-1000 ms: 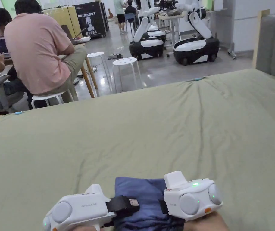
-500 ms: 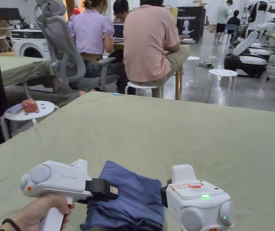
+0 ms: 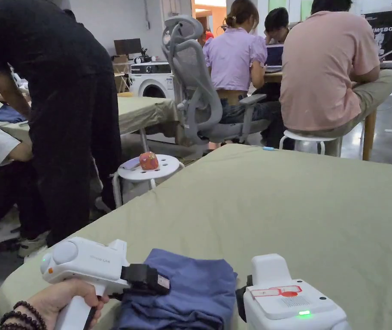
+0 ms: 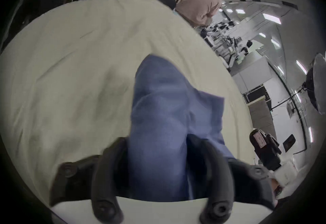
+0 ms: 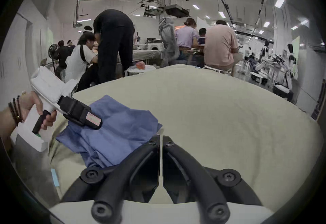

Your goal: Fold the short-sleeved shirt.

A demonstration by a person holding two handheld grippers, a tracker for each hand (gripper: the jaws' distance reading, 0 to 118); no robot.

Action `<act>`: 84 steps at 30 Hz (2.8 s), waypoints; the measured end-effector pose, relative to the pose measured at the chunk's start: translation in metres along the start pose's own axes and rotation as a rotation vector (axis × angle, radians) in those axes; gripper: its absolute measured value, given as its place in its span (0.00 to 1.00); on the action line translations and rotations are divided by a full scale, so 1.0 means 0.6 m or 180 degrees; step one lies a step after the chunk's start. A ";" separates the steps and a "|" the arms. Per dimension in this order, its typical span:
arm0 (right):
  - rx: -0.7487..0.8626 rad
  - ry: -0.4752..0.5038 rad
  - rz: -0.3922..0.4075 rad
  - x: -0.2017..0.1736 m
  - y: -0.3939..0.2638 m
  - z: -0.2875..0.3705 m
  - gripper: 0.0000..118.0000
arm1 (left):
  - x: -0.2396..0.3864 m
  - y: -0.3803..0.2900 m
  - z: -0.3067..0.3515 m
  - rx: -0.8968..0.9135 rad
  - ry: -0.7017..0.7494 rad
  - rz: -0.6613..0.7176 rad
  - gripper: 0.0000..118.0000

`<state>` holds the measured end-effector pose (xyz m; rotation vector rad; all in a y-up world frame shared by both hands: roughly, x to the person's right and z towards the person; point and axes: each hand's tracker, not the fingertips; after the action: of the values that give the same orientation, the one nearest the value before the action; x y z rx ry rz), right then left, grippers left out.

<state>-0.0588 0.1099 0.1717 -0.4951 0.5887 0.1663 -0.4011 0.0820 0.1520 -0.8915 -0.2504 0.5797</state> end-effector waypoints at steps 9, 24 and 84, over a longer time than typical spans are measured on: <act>0.0151 -0.0108 -0.0002 0.010 0.036 0.048 0.03 | 0.011 0.031 0.094 0.0580 0.0572 -0.0462 1.00; 0.0828 -0.0754 0.0054 0.208 0.081 0.409 0.03 | 0.525 -0.161 0.176 0.2027 0.0326 -0.1342 0.00; 0.1168 -0.2351 -0.0480 0.472 -0.304 0.752 1.00 | 0.853 -0.561 -0.147 0.2721 0.0113 -0.2060 1.00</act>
<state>0.4483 0.1762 0.4082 -0.0955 -0.1452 0.0836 0.1816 0.1520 0.3486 0.0315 -0.2131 0.0296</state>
